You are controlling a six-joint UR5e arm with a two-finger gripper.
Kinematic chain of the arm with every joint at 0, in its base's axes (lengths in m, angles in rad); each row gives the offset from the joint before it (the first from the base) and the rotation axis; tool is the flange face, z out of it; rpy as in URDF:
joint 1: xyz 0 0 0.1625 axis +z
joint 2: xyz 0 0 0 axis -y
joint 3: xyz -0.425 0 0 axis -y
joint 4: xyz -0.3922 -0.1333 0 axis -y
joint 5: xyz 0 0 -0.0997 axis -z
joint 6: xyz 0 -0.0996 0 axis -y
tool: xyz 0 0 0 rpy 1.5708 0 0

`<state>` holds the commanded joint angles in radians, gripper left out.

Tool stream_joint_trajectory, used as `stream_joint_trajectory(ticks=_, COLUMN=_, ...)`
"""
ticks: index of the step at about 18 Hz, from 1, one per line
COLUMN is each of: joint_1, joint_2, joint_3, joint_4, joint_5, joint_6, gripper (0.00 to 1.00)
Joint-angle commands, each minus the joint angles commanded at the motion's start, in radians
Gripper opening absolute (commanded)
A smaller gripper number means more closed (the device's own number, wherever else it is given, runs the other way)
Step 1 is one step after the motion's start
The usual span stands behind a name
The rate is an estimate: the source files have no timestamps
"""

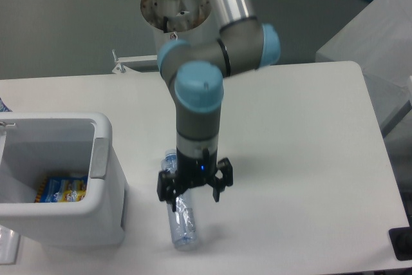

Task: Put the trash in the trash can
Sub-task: 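Move the open gripper over the clear water bottle and lower, then close the gripper around the water bottle's cap end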

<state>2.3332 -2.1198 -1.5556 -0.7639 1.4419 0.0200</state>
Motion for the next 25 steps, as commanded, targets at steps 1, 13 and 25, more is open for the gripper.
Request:
stream_joint_trajectory(ticks=1, joint_1=-0.002, joint_2=-0.011, joint_3=0.003, joint_4=0.0, joint_5=0.003, joint_6=0.0, gripper=1.0)
stream_joint_trajectory(ticks=13, joint_1=-0.06, joint_2=-0.115, joint_3=0.068, joint_4=0.002, joint_5=0.034, joint_6=0.026, gripper=1.0)
stream_joint_trajectory(ticks=25, joint_1=-0.064, joint_2=-0.146, joint_3=0.069, joint_4=0.002, joint_5=0.037, joint_6=0.04, gripper=0.91)
